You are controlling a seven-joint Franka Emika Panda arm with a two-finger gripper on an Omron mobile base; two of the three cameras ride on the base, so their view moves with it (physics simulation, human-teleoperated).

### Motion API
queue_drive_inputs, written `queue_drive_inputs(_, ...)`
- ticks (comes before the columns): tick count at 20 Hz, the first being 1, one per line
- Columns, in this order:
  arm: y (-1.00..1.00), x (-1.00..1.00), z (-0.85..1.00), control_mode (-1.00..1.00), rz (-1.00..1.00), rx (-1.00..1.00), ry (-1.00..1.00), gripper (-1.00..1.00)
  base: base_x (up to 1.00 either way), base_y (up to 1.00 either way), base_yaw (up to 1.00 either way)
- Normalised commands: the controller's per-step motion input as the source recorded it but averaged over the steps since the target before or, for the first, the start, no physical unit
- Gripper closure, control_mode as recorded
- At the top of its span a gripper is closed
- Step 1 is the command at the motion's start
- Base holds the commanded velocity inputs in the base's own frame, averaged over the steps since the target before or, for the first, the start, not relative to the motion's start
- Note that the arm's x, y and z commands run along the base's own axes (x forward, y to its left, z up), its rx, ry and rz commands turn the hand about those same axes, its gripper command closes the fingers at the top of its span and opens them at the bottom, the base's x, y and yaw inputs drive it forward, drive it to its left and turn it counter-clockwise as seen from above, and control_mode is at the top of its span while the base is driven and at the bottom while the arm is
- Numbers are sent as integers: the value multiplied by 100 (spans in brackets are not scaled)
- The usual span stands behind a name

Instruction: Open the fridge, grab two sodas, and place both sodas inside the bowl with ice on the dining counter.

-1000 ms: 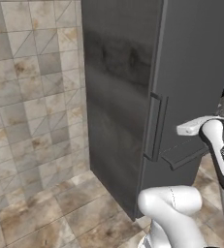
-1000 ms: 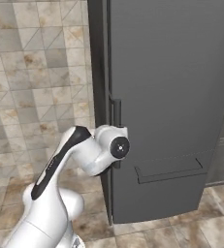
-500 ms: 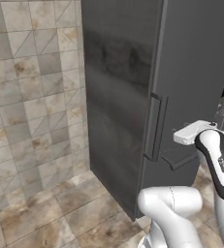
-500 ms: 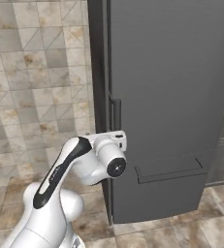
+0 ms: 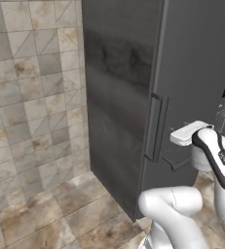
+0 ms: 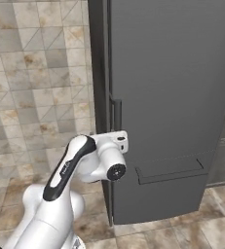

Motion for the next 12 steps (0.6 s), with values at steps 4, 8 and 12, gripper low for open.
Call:
queue_drive_inputs(4, -12, 33, -1, -100, 0, 0, 0, -100, 0, 0, 0)
queue_drive_inputs(8, -9, 22, -1, -100, 0, 0, 0, -100, 0, 0, 0)
queue_drive_inputs(12, -6, 18, 0, -100, 0, 0, 0, -100, 0, 0, 0)
